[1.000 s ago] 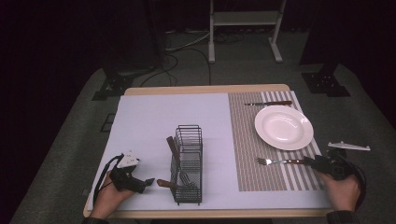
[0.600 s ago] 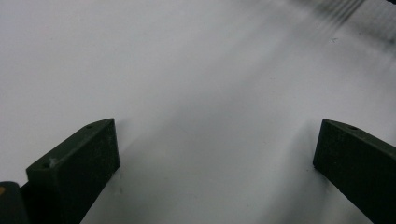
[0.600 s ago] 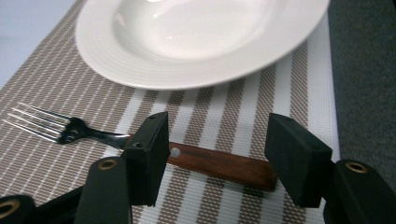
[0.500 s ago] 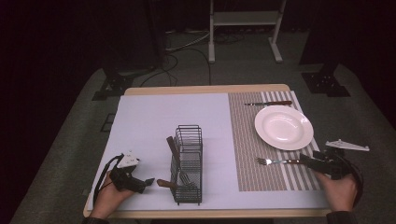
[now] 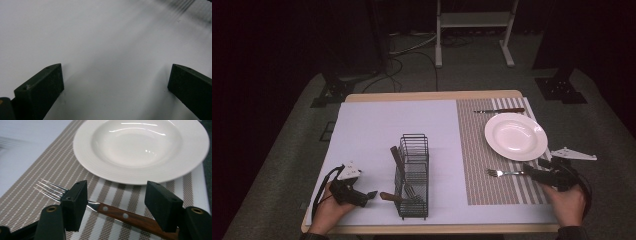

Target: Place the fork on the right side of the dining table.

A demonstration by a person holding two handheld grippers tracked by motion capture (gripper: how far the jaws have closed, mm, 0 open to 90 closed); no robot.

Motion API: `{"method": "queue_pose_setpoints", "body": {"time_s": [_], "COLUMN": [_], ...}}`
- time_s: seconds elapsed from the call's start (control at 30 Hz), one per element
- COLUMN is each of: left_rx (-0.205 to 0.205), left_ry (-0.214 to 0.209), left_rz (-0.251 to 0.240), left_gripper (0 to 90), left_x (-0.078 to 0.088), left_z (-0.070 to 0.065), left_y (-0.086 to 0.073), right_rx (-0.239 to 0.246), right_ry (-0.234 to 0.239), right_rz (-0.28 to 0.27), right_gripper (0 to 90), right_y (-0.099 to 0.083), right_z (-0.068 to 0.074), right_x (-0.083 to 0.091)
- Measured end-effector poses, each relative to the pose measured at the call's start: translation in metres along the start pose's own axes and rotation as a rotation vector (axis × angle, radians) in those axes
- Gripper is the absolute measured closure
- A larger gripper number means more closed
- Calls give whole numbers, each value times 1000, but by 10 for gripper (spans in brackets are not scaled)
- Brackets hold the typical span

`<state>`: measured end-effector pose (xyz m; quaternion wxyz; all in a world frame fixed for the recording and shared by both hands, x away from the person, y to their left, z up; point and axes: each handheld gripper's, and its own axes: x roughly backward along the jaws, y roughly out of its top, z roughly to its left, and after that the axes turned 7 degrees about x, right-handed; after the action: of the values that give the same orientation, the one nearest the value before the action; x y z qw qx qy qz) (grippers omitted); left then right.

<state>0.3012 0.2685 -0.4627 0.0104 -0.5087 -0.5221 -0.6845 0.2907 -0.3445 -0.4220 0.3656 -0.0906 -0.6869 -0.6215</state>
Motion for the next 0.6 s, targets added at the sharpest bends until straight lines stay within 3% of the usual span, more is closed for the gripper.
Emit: {"method": "queue_pose_setpoints", "body": {"time_s": [0.6], "left_rx": [0], "left_ry": [0], "left_rz": [0], "left_gripper": [0], "left_x": [0], "left_z": [0], "left_y": [0], "right_rx": [79], "right_ry": [91], "right_rz": [-15], "right_gripper": [326], "right_y": [14], "right_z": [36], "right_x": [-11]}}
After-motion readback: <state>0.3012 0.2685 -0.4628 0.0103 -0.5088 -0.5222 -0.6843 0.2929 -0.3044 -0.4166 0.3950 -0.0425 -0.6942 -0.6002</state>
